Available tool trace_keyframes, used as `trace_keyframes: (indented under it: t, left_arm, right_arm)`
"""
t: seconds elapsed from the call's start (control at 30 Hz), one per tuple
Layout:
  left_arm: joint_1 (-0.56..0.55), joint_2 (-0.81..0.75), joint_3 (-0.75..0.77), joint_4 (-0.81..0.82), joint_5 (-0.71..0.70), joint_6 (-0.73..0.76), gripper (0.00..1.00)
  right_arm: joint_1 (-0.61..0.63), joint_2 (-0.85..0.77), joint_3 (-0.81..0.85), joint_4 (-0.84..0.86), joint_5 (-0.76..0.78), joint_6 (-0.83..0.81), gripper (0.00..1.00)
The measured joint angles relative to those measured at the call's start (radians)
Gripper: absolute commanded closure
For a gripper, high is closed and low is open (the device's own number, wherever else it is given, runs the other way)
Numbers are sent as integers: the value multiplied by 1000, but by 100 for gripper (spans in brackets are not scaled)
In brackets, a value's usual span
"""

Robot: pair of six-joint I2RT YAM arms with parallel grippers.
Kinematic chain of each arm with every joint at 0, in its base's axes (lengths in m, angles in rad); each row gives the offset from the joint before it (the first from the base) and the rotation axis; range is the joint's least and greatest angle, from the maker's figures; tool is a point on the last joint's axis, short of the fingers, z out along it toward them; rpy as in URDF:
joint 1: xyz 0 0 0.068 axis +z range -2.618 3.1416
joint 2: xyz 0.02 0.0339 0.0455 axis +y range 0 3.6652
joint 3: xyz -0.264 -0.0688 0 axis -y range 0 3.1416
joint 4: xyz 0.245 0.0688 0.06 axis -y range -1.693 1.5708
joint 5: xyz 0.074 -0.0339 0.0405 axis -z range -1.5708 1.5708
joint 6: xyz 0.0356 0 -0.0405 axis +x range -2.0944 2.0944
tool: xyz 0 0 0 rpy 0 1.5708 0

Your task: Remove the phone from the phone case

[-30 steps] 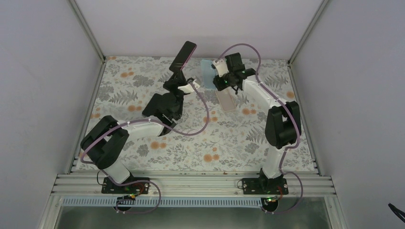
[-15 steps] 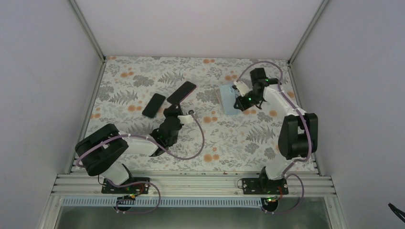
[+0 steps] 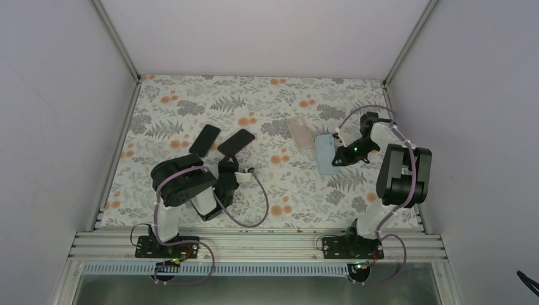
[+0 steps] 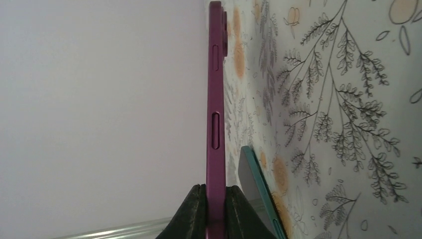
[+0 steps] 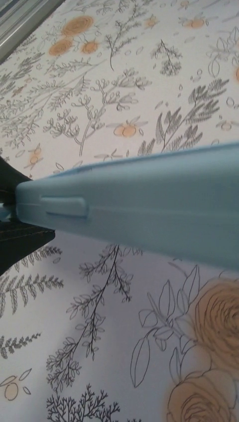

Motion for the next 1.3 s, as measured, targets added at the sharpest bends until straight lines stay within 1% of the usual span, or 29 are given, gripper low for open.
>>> trace_keyframes:
  t: [0.07, 0.1, 0.13, 0.2, 0.27, 0.33, 0.47, 0.53, 0.6, 0.7, 0.8, 0.83, 0.93, 0.97, 1.0, 1.13, 1.2, 1.3]
  left_arm:
    - [0, 8, -3, 32, 0, 8, 67]
    - [-2, 5, -3, 47, -1, 6, 62]
    - [-2, 0, -3, 51, 1, 0, 61]
    - [-5, -18, -3, 48, 3, -15, 51]
    - [-6, -44, -3, 34, 9, -27, 48]
    - [-6, -75, -3, 10, 11, -47, 43]
    - [-6, -120, -3, -48, 25, -76, 39]
    - [-9, -143, -3, -102, 34, -98, 34]
    - [-16, -171, -2, -164, 49, -129, 30]
    - [-31, -259, 5, -314, 82, -201, 21]
    - [-36, -398, 56, -525, 149, -298, 3]
    - [-36, -447, 88, -600, 179, -334, 0]
    - [-29, -538, 232, -816, 275, -433, 0]
    - [-22, -555, 290, -889, 313, -464, 0]
    - [-13, -567, 347, -954, 349, -492, 0]
    - [63, -575, 557, -1216, 506, -588, 0]
    - [111, -545, 675, -1366, 586, -635, 0]
    - [165, -486, 822, -1545, 688, -696, 0]
  right_arm:
    - [-21, 26, 0, 3, -2, -6, 85]
    - [-27, 33, 0, 5, -4, -7, 81]
    - [-32, 38, 0, 6, -5, -7, 77]
    - [-39, 47, 2, 10, -3, -8, 71]
    - [-43, 61, 5, 19, 0, -6, 68]
    - [-50, 71, 6, 31, 4, 2, 62]
    - [-57, 77, 6, 50, 12, 14, 52]
    - [-57, 77, 6, 56, 18, 18, 49]
    - [-57, 77, 6, 66, 28, 19, 48]
    - [-58, 69, 7, 74, 50, 22, 42]
    - [-58, 30, 22, 71, 62, 29, 37]
    - [-57, 8, 34, 71, 64, 30, 32]
    - [-55, -80, 100, 59, 58, 26, 14]
    - [-54, -108, 121, 55, 51, 22, 2]
    - [-51, -144, 145, 48, 41, 13, 0]
    - [-35, -278, 190, 46, -14, 3, 0]
    - [-33, -332, 187, 60, -41, 12, 0]
    - [-29, -413, 114, 162, -71, 52, 0]
